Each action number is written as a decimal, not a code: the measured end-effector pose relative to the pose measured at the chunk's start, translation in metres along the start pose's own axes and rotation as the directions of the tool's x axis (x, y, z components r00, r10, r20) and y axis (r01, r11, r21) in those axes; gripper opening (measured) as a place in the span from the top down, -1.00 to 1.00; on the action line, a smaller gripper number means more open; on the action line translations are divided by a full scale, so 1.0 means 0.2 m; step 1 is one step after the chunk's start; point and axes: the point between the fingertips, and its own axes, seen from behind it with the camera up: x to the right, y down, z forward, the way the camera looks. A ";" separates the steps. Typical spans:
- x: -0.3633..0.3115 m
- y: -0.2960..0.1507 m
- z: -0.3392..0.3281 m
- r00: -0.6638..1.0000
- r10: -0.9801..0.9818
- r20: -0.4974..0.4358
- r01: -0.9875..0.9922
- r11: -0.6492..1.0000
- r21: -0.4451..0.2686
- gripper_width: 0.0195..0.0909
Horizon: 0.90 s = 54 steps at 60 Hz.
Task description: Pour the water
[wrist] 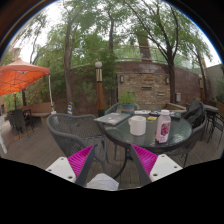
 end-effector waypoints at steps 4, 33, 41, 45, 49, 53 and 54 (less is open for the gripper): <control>0.00 0.00 0.00 1.000 -0.002 0.005 0.002 1.000 0.003 -0.69; 0.84 -0.07 0.33 0.981 -0.084 -0.177 0.098 0.992 0.073 -0.64; 1.11 -0.08 0.55 0.969 -0.078 -0.235 0.099 0.992 0.078 -0.65; 1.20 -0.09 0.64 0.963 -0.059 -0.262 0.083 0.993 0.080 -0.64; 1.26 -0.08 0.72 0.959 -0.038 -0.282 0.062 0.995 0.077 -0.64; 1.30 -0.07 0.79 0.957 -0.022 -0.288 0.046 0.996 0.078 -0.65; 1.30 -0.07 0.81 0.957 -0.018 -0.289 0.043 0.996 0.080 -0.65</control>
